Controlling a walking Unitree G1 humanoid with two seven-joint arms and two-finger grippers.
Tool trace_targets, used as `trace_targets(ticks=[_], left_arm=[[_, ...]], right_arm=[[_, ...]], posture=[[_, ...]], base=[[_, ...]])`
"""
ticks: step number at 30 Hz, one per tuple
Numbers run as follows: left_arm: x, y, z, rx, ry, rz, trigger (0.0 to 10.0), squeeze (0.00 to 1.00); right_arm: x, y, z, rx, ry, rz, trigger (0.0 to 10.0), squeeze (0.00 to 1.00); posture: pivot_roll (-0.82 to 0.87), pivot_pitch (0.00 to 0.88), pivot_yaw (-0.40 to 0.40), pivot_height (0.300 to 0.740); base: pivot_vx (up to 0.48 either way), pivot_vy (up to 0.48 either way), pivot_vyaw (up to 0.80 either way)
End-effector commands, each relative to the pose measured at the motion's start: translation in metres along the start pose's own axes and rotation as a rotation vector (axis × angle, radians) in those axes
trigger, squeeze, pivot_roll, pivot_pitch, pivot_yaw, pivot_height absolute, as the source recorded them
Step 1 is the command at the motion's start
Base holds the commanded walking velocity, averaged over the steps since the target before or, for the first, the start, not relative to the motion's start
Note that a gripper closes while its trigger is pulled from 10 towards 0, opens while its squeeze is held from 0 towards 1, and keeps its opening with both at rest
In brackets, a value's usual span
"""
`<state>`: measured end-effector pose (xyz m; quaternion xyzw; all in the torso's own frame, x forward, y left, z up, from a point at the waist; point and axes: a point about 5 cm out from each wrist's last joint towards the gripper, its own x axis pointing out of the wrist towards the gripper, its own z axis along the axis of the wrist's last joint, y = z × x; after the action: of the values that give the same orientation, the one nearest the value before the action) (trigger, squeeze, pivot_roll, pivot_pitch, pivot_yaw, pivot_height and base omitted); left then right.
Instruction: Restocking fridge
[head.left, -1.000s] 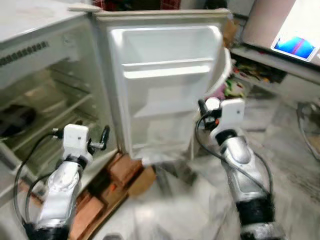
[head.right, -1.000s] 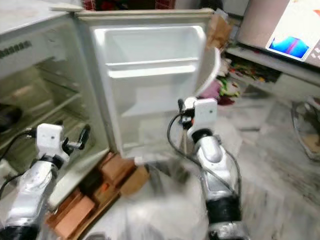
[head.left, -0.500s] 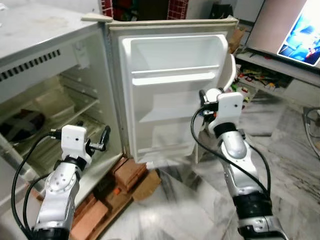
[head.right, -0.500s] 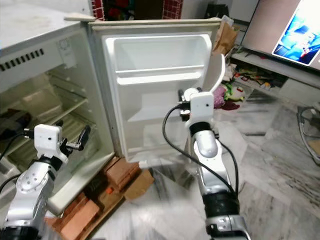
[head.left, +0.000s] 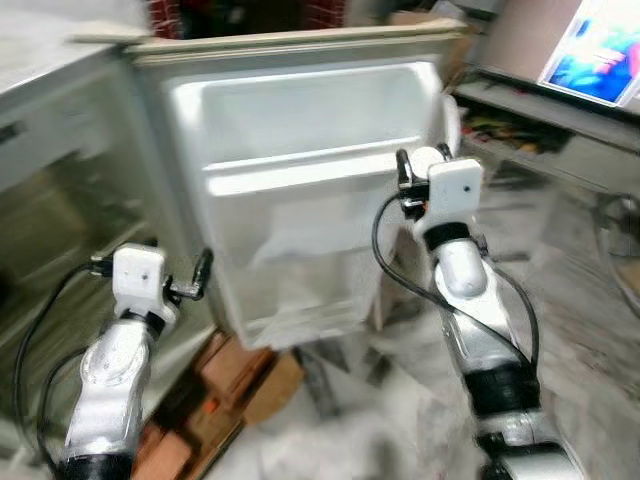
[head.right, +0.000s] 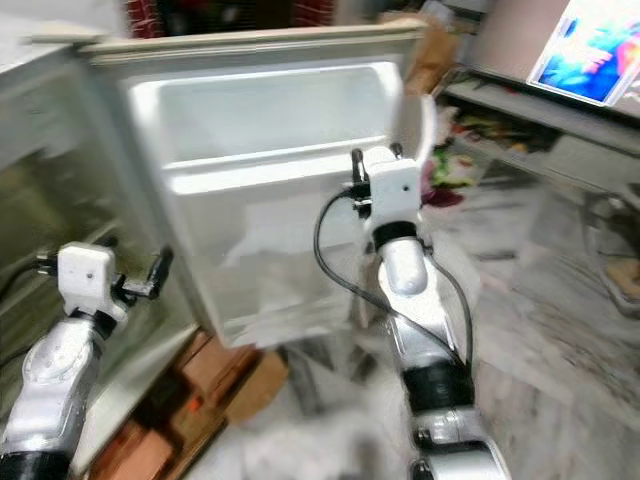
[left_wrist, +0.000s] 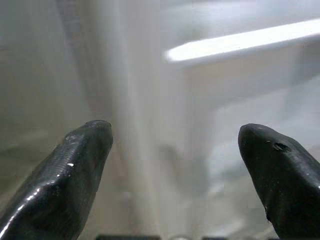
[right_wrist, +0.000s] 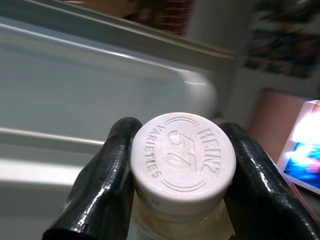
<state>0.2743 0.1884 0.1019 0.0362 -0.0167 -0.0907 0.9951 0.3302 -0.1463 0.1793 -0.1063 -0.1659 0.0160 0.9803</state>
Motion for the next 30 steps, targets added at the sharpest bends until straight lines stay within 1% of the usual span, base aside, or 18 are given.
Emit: trace_targets(ticks=[1, 2, 6, 10, 13, 17, 19, 21, 22, 23, 30], left_arm=[[-0.004, 0.0, 0.002, 0.013, -0.004, -0.005, 10.0, 0.0], [-0.004, 0.0, 0.002, 0.013, -0.004, -0.005, 10.0, 0.0], [-0.005, -0.001, 0.002, 0.003, -0.002, 0.0, 10.0, 0.0], [-0.006, -0.002, 0.001, 0.002, 0.001, 0.0, 10.0, 0.0], [-0.007, -0.002, 0.001, 0.003, 0.003, -0.002, 10.0, 0.0], [-0.007, -0.002, 0.001, 0.003, 0.006, -0.002, 10.0, 0.0], [-0.007, -0.001, 0.001, 0.004, 0.007, -0.003, 10.0, 0.0], [-0.007, -0.002, 0.002, 0.005, 0.008, -0.003, 10.0, 0.0], [-0.006, -0.002, 0.003, 0.008, 0.007, -0.004, 10.0, 0.0], [-0.006, -0.002, 0.003, 0.009, 0.007, -0.005, 10.0, 0.0], [-0.007, 0.0, 0.003, 0.014, 0.008, -0.001, 10.0, 0.0]], right_arm=[[0.008, 0.0, 0.013, 0.009, -0.058, -0.006, 10.0, 0.0], [0.008, 0.0, 0.013, 0.009, -0.058, -0.006, 10.0, 0.0], [0.01, 0.008, 0.023, 0.029, -0.097, 0.049, 10.0, 0.0], [0.009, 0.012, 0.025, 0.052, -0.099, 0.079, 10.0, 0.0], [0.007, 0.018, 0.029, 0.105, -0.092, 0.117, 10.0, 0.0], [0.006, 0.026, 0.037, 0.152, -0.108, 0.168, 10.0, 0.0], [0.008, 0.033, 0.045, 0.205, -0.12, 0.211, 10.0, 0.0], [0.01, 0.037, 0.051, 0.231, -0.131, 0.231, 10.0, 0.0], [0.013, 0.04, 0.057, 0.268, -0.136, 0.253, 10.0, 0.0], [0.014, 0.041, 0.059, 0.28, -0.137, 0.26, 10.0, 0.0], [0.019, 0.046, 0.065, 0.284, -0.162, 0.283, 10.0, 0.0]], posture=[[0.14, 0.0, -0.058, 0.74], [0.14, 0.0, -0.058, 0.74], [0.14, 0.0, -0.059, 0.74], [0.14, 0.0, -0.06, 0.74], [0.14, 0.0, -0.058, 0.74], [0.14, 0.0, -0.055, 0.74], [0.14, 0.0, -0.054, 0.74], [0.15, 0.0, -0.052, 0.74], [0.15, 0.0, -0.051, 0.74], [0.15, 0.0, -0.052, 0.74], [0.16, 0.0, -0.049, 0.74]], base=[[0.259, 0.0, 0.0], [0.259, 0.0, 0.0], [0.0, 0.0, 0.0], [0.0, 0.0, 0.0], [0.0, 0.0, 0.0], [0.0, 0.0, 0.0], [0.0, 0.0, 0.0], [0.0, 0.0, 0.0], [0.0, 0.0, 0.0], [0.0, 0.0, 0.0], [0.0, 0.0, 0.0]])
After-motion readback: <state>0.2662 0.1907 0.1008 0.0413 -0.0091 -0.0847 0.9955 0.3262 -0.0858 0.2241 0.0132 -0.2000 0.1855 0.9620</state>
